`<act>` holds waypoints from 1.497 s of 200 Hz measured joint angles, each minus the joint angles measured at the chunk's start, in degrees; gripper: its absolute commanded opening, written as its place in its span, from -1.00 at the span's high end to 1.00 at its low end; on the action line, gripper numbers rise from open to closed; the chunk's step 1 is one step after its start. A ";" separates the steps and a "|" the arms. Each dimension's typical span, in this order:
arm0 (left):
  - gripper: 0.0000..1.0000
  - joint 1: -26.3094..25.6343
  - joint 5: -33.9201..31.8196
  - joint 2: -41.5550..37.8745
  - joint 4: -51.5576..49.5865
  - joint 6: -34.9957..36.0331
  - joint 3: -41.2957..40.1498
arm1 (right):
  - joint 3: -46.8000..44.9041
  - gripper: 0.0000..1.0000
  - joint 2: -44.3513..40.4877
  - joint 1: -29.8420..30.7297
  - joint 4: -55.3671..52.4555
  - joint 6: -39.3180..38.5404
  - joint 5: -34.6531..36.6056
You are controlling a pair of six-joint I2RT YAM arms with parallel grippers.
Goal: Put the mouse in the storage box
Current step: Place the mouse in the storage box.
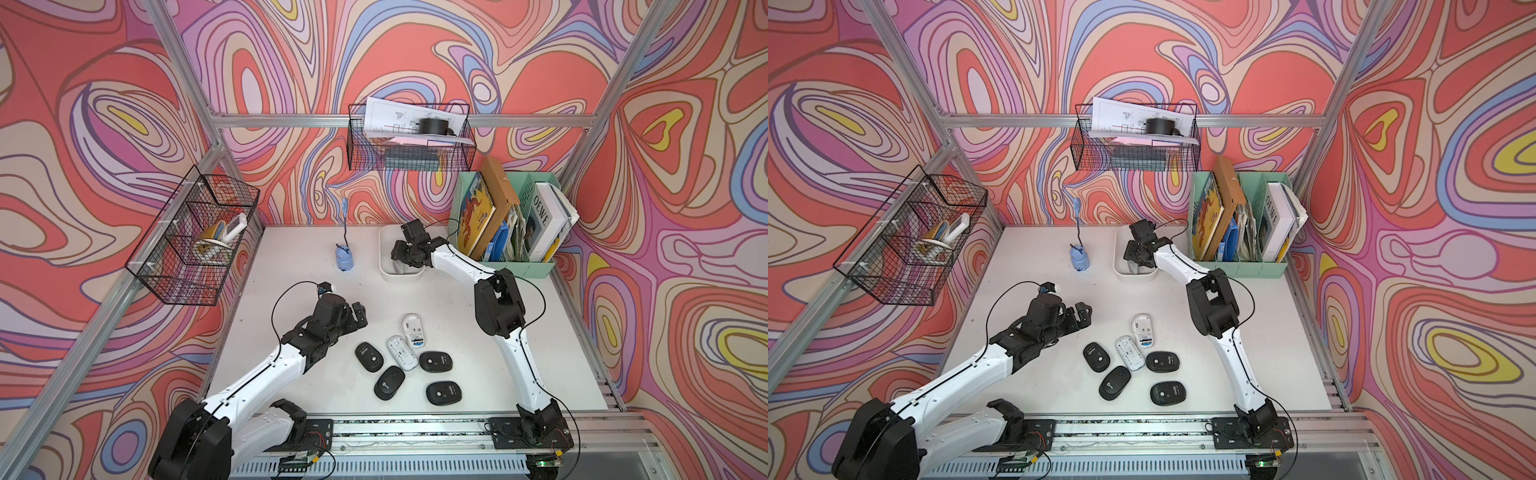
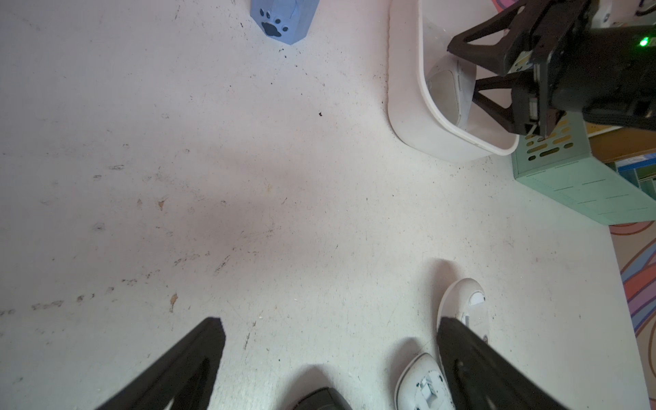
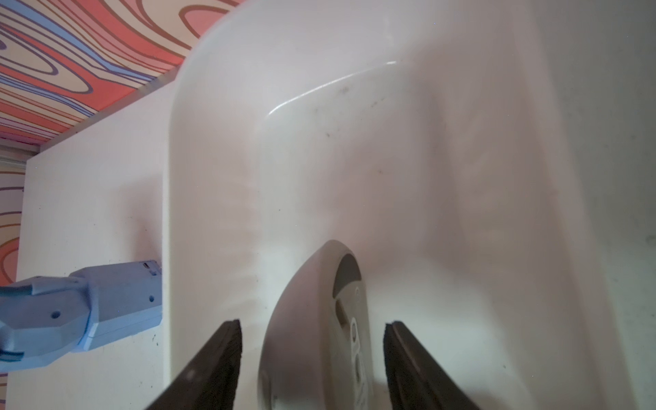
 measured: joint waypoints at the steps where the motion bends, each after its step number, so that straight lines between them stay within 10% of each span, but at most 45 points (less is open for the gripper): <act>1: -0.98 0.00 0.00 0.00 0.00 0.00 0.00 | 0.02 -0.26 0.00 0.02 -0.11 0.00 0.02; 94: -0.98 0.00 -0.31 0.02 0.00 0.02 -0.33 | 0.37 0.36 0.52 1.42 -0.55 -0.61 0.20; 190: -0.98 0.00 -1.05 -1.81 -0.61 0.13 -0.92 | 0.26 0.33 3.39 0.13 10.16 5.86 -9.14; 299: -0.98 0.00 -1.29 -2.27 -0.68 0.46 -1.05 | -5.22 -0.15 2.71 -2.47 12.96 8.66 -9.84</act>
